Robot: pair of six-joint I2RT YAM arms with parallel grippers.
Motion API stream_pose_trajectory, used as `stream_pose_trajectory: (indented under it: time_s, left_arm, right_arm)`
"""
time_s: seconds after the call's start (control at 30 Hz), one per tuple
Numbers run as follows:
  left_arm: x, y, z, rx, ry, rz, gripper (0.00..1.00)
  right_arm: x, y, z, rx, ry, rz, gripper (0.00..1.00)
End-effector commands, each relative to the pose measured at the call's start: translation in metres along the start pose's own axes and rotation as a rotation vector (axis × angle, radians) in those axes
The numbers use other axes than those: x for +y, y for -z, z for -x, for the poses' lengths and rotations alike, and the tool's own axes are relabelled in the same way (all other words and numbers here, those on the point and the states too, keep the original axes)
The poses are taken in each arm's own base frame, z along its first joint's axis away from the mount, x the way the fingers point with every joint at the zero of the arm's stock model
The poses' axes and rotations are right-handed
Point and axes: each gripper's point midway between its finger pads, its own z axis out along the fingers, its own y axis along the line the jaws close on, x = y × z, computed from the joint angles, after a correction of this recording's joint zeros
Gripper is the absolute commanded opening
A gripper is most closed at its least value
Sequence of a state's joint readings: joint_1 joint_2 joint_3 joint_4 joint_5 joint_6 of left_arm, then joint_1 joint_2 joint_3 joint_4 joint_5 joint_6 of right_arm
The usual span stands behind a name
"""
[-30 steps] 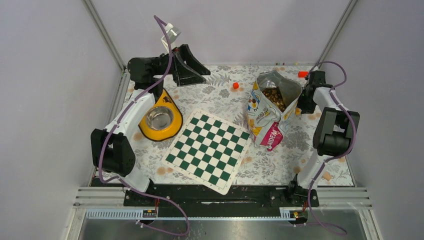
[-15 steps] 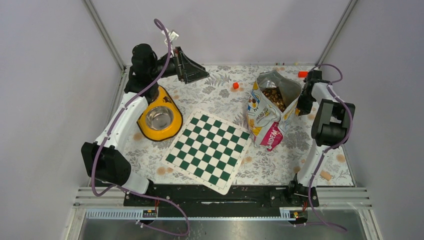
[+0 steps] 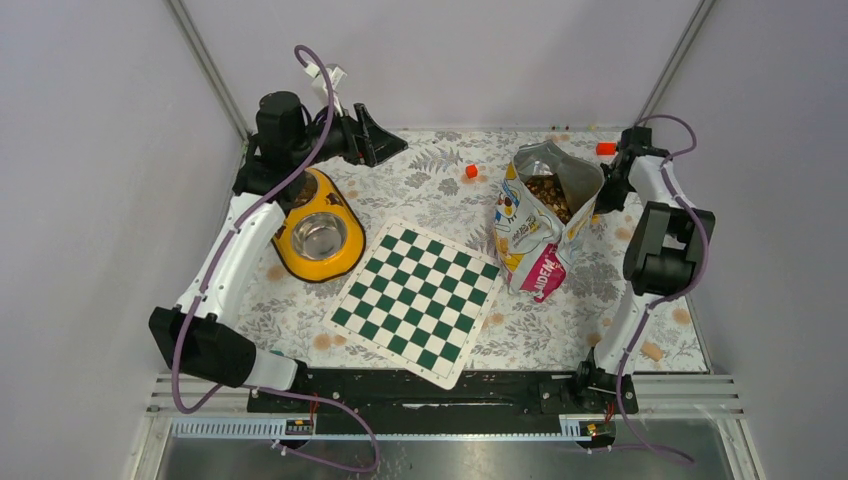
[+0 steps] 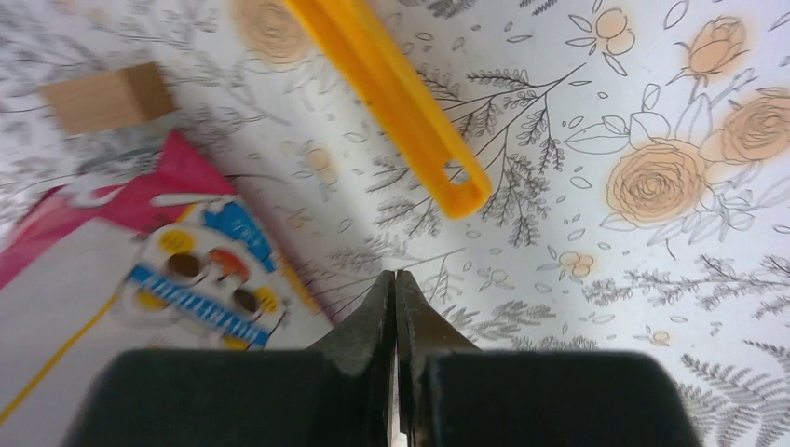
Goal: Serve the pet food
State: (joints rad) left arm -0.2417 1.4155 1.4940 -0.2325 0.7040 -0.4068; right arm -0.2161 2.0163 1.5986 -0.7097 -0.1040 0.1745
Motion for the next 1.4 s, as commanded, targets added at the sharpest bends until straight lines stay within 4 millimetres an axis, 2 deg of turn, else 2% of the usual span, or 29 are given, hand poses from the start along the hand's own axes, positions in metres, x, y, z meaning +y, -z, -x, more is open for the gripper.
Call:
stream_pose_trajectory:
  time_s: [0.0,0.1,0.17,0.2,0.27,0.37,0.47,0.63,0.7,0.77,1.0,1.37]
  left_arm:
    - [-0.018,0.020,0.036,-0.110,-0.081,0.031,0.78]
    - [-0.020,0.023,0.034,-0.113,-0.071,0.031,0.79]
    - [-0.022,0.024,0.033,-0.113,-0.064,0.027,0.79]
    - [-0.024,0.025,0.033,-0.113,-0.064,0.022,0.79]
    - [-0.026,0.027,0.032,-0.112,-0.066,0.017,0.79]
    - [-0.028,0.030,0.032,-0.116,-0.074,0.015,0.80]
    - [-0.029,0.031,0.031,-0.119,-0.074,0.019,0.80]
    - [-0.025,0.029,0.030,-0.115,-0.064,0.029,0.80]
    - [-0.022,0.027,0.030,-0.115,-0.061,0.035,0.80]
    - [-0.021,0.026,0.031,-0.117,-0.061,0.040,0.81]
    - [-0.014,0.020,0.034,-0.117,-0.060,0.052,0.81]
    - [-0.010,0.013,0.042,-0.122,-0.082,0.053,0.81]
  right_arm:
    - [0.032,0.083,0.038,-0.198,-0.006,0.127,0.00]
    - [0.033,0.095,0.039,-0.232,-0.003,0.131,0.00]
    - [0.031,0.086,0.038,-0.213,-0.001,0.122,0.33]
    - [0.029,0.078,0.036,-0.189,-0.002,0.118,0.46]
    - [0.027,0.062,0.035,-0.139,-0.005,0.106,0.62]
    - [0.023,0.039,0.036,-0.081,0.028,0.087,0.77]
    - [0.011,0.016,0.033,-0.031,0.046,0.035,0.83]
    - [0.007,-0.009,0.026,0.028,0.070,0.025,0.83]
    - [0.004,-0.017,0.023,0.071,0.067,0.015,0.77]
    - [0.004,-0.023,0.017,0.128,0.062,0.013,0.64]
    - [0.001,-0.024,0.023,0.150,0.103,-0.075,0.53]
    - [0.006,-0.022,0.007,0.214,0.168,-0.113,0.52]
